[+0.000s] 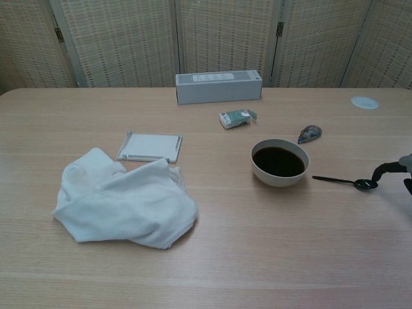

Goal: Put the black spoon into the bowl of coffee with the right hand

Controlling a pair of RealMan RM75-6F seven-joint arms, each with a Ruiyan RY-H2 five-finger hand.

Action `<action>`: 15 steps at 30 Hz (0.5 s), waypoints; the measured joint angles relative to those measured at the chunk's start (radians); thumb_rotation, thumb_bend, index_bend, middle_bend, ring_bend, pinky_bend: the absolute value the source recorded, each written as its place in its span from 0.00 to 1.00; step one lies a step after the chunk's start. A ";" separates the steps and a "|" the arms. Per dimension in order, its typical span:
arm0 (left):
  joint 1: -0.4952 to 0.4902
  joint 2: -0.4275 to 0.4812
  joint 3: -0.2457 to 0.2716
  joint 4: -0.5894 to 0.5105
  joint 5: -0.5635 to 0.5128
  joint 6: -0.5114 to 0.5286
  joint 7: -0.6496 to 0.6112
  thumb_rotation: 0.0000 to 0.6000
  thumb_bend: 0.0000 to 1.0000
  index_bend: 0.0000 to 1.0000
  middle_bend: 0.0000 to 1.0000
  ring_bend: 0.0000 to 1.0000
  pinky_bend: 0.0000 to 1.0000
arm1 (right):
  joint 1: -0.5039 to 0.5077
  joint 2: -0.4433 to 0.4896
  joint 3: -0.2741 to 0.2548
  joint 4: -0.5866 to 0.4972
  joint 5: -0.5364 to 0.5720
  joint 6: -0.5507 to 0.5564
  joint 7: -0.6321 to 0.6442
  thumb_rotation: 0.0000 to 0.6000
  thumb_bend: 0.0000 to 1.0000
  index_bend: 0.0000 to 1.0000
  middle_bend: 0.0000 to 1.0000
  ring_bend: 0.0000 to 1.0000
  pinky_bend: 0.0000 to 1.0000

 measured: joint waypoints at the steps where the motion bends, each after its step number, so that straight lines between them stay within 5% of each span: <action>1: 0.000 0.000 0.000 0.000 0.000 0.000 0.001 1.00 0.15 0.12 0.06 0.07 0.14 | 0.000 -0.001 0.003 0.006 0.003 0.000 -0.001 1.00 1.00 0.23 1.00 1.00 1.00; 15: 0.005 0.002 0.002 -0.006 0.002 0.006 0.003 1.00 0.15 0.12 0.06 0.07 0.14 | -0.013 0.004 -0.007 -0.033 -0.061 0.044 0.047 1.00 0.89 0.23 1.00 1.00 1.00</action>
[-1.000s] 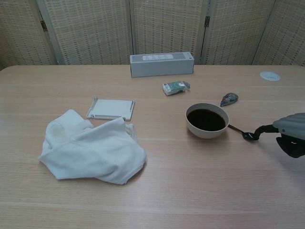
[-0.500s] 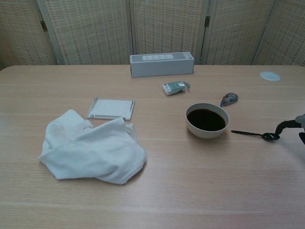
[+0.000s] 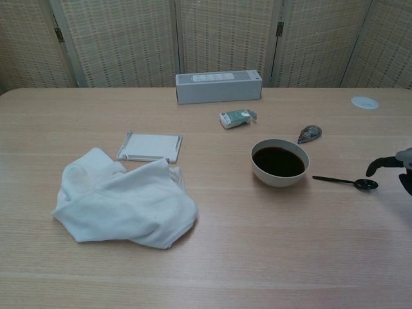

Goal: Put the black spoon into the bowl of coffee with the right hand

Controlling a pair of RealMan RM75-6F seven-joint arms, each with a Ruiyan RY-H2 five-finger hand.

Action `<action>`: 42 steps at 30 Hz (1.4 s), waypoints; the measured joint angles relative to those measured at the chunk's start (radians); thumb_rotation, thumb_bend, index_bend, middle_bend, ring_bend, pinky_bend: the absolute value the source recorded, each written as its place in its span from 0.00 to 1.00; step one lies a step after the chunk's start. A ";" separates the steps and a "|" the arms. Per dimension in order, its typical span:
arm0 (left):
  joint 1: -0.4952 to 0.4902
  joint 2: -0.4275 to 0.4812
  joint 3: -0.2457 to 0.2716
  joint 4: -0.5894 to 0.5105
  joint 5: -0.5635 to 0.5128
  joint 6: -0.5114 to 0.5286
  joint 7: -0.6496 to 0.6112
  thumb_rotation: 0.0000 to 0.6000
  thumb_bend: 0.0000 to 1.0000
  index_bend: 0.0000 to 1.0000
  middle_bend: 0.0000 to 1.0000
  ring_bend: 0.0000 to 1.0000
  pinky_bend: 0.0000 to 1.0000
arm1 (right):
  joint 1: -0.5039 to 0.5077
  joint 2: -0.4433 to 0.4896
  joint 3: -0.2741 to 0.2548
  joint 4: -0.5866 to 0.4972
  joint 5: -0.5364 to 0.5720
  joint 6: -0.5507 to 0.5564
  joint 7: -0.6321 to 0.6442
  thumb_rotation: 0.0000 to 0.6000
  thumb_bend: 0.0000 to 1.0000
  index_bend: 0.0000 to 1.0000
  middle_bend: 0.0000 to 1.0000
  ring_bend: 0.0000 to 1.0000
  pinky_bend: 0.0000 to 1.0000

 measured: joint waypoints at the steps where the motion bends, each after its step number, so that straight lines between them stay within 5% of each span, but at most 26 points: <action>1: 0.000 0.000 0.000 0.000 0.001 0.000 0.000 1.00 0.15 0.12 0.06 0.07 0.14 | -0.002 -0.001 -0.004 -0.002 -0.004 0.000 0.002 1.00 0.89 0.23 1.00 1.00 1.00; 33: 0.007 -0.005 0.000 0.005 0.001 0.004 -0.001 1.00 0.15 0.12 0.06 0.07 0.14 | -0.019 -0.020 0.001 0.042 -0.008 0.004 0.037 1.00 0.88 0.23 1.00 1.00 1.00; 38: 0.007 -0.004 0.000 0.003 0.001 0.005 0.001 1.00 0.15 0.12 0.06 0.07 0.14 | -0.030 -0.004 0.002 0.006 -0.047 0.063 0.060 1.00 0.74 0.23 1.00 1.00 1.00; 42: 0.006 -0.002 0.000 -0.002 0.005 0.005 -0.001 1.00 0.15 0.12 0.06 0.07 0.14 | -0.041 0.005 0.008 -0.025 -0.089 0.137 0.085 1.00 0.41 0.25 0.91 0.99 1.00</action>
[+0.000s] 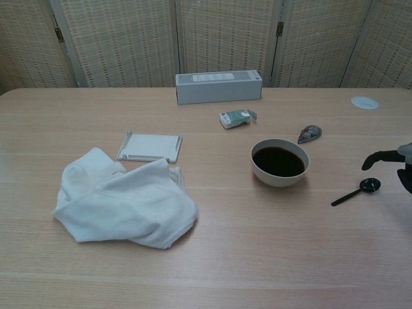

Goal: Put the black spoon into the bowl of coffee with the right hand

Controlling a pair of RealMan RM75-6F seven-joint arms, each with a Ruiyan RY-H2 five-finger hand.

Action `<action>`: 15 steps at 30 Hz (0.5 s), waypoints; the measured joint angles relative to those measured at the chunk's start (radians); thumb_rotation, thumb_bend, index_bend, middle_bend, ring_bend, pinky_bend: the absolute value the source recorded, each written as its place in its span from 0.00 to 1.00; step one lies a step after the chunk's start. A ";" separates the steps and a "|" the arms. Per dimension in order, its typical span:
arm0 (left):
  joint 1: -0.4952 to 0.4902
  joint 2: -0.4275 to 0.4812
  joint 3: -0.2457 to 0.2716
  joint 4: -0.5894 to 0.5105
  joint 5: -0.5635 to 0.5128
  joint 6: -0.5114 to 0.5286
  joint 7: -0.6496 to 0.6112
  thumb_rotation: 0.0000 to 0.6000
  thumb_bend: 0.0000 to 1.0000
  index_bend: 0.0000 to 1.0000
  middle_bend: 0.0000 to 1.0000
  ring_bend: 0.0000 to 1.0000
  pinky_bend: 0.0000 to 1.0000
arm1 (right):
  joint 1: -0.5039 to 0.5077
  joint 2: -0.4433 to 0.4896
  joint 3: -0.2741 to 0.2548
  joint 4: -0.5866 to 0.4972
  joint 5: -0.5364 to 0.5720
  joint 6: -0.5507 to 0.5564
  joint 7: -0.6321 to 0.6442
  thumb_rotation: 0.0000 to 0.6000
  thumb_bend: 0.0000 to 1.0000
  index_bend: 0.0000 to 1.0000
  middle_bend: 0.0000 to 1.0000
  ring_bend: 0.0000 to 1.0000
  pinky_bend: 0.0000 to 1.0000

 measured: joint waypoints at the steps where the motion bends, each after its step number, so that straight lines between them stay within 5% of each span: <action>1: 0.000 0.001 0.000 -0.001 0.000 0.000 -0.002 1.00 0.15 0.12 0.06 0.07 0.14 | -0.003 0.001 0.002 -0.005 -0.010 0.020 0.007 1.00 0.34 0.26 0.88 0.97 1.00; 3: 0.001 0.003 0.001 -0.003 0.001 0.001 -0.003 1.00 0.15 0.12 0.06 0.07 0.14 | -0.011 0.001 0.006 -0.017 -0.037 0.070 0.032 1.00 0.27 0.27 0.81 0.89 0.98; 9: 0.004 0.004 0.003 -0.008 0.005 0.006 -0.005 1.00 0.15 0.12 0.06 0.07 0.14 | -0.033 0.016 0.008 -0.065 -0.081 0.139 0.081 1.00 0.06 0.27 0.55 0.55 0.64; 15: 0.006 0.004 0.004 -0.010 0.007 0.009 -0.007 1.00 0.15 0.12 0.06 0.07 0.14 | -0.047 0.032 0.013 -0.132 -0.061 0.141 0.045 1.00 0.00 0.27 0.53 0.52 0.59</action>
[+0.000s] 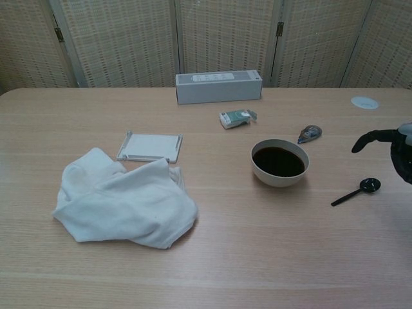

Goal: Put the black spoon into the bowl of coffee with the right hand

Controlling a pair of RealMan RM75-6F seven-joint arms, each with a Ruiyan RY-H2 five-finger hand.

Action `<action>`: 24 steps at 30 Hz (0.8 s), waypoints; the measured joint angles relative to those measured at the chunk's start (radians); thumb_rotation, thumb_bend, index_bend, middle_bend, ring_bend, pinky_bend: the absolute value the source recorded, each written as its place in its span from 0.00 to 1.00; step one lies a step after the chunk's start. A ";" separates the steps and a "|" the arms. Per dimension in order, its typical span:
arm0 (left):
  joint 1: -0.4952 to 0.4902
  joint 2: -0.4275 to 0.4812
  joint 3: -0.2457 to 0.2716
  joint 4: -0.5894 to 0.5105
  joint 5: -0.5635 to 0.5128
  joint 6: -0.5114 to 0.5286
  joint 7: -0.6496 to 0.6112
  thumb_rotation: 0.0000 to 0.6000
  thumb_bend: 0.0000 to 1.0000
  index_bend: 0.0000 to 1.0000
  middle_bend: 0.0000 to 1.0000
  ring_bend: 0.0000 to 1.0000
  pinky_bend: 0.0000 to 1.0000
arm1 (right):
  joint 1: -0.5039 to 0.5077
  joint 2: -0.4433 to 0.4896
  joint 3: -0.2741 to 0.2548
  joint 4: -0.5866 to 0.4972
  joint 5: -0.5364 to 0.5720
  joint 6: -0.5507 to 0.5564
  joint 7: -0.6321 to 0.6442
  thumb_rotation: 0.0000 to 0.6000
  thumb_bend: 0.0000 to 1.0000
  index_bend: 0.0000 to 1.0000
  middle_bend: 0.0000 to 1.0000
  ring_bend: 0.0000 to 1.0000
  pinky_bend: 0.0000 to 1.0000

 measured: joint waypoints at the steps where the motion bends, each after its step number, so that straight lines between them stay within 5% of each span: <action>1: 0.000 0.000 0.000 0.000 0.000 0.000 -0.001 1.00 0.15 0.12 0.06 0.07 0.14 | -0.001 0.001 0.001 -0.003 0.001 0.001 -0.002 1.00 0.00 0.27 0.54 0.53 0.59; 20: 0.005 -0.005 0.003 0.007 -0.001 -0.001 -0.012 1.00 0.15 0.12 0.06 0.07 0.14 | -0.001 -0.004 -0.003 -0.011 -0.012 0.002 -0.063 1.00 0.00 0.28 0.85 0.89 0.82; 24: 0.006 -0.005 0.002 0.008 0.000 0.000 -0.012 1.00 0.15 0.12 0.06 0.07 0.14 | -0.002 -0.005 -0.005 -0.010 -0.020 0.008 -0.073 0.86 0.00 0.30 0.91 0.98 0.88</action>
